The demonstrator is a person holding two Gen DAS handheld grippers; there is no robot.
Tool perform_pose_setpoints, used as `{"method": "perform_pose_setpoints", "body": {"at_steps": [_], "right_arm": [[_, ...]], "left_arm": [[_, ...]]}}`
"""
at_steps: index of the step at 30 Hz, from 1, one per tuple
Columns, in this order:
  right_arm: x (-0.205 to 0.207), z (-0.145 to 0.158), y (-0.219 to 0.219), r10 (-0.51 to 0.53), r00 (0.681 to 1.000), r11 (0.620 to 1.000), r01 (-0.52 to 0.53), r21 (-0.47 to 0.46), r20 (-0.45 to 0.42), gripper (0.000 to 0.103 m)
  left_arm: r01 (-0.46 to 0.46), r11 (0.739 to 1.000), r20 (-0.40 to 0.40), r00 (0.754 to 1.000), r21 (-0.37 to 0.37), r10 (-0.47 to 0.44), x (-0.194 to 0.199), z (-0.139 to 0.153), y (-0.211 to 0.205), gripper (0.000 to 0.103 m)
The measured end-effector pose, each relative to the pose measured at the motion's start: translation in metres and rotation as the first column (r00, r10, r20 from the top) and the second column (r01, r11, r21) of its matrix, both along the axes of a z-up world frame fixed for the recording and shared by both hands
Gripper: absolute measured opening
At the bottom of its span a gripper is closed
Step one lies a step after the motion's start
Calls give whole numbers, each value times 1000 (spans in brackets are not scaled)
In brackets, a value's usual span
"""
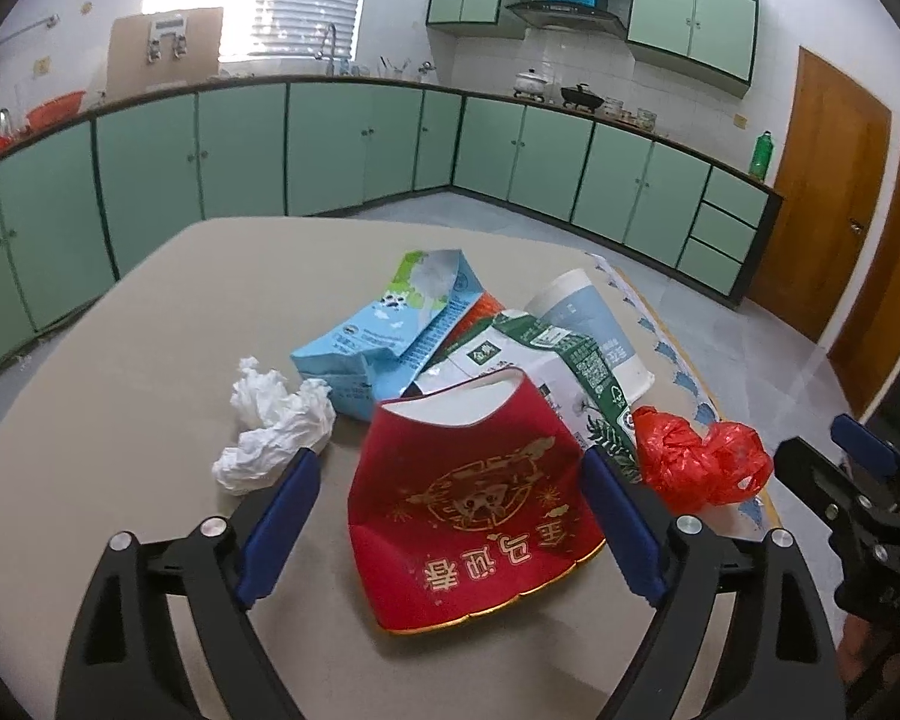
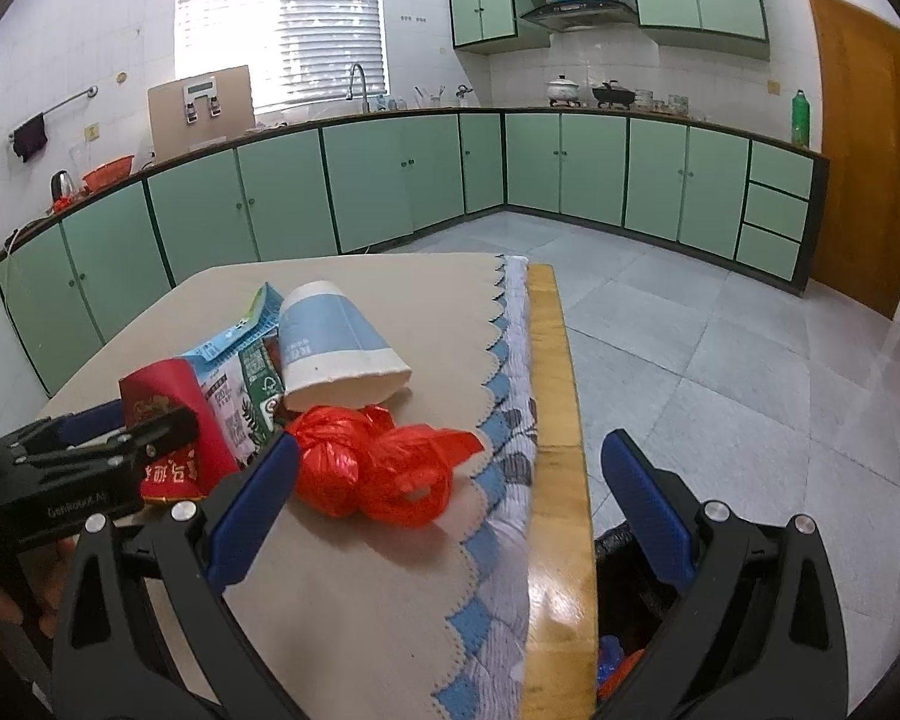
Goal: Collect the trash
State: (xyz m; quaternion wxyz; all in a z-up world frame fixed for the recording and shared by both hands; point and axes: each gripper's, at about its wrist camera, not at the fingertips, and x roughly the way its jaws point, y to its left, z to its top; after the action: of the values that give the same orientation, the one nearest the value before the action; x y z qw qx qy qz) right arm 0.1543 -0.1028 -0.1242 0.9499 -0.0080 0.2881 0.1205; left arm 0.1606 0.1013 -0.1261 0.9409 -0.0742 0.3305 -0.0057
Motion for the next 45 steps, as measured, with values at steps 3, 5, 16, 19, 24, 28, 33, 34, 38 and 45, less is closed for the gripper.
{"method": "perform_pose_setpoints", "body": {"at_steps": [3, 5, 16, 19, 24, 28, 33, 34, 38, 45], "right_arm": [[3, -1, 2, -1, 1000, 1000, 1, -3, -8, 98], [5, -3, 3, 0, 1000, 1000, 0, -6, -13, 98], [15, -9, 17, 49, 997, 998, -50, -29, -55, 97], [18, -12, 22, 66, 995, 997, -69, -39, -78, 97], [22, -16, 31, 94, 989, 994, -99, -46, -113, 86], [25, -22, 34, 107, 982, 992, -116, -50, -154, 64], [24, -21, 33, 156, 976, 987, -161, -24, -154, 35], [22, -20, 34, 168, 975, 984, -174, -31, -147, 28], [13, -13, 33, 196, 973, 979, -200, -26, -126, 18], [-6, 12, 16, 206, 975, 978, -207, 2, -76, 17]], "left_arm": [[29, 999, 0, 1000, -22, -29, 0, -4, 2, 73], [40, 999, 3, 999, -32, -40, -1, -5, 3, 64], [26, 998, 41, 999, -53, -24, -22, -2, 9, 46], [9, 999, 55, 998, -48, -7, -29, 2, 10, 46], [-16, 1000, 71, 997, -16, 17, -36, 10, 11, 43], [-17, 1000, 65, 998, 11, 16, -35, 10, 7, 42], [-21, 1000, 54, 998, 19, 20, -36, 8, 6, 41], [-21, 1000, 55, 998, 21, 20, -35, 9, 5, 41], [-20, 1000, 67, 998, 22, 19, -39, 15, 3, 40], [-3, 1000, 103, 995, 29, 0, -51, 33, -5, 39]]}}
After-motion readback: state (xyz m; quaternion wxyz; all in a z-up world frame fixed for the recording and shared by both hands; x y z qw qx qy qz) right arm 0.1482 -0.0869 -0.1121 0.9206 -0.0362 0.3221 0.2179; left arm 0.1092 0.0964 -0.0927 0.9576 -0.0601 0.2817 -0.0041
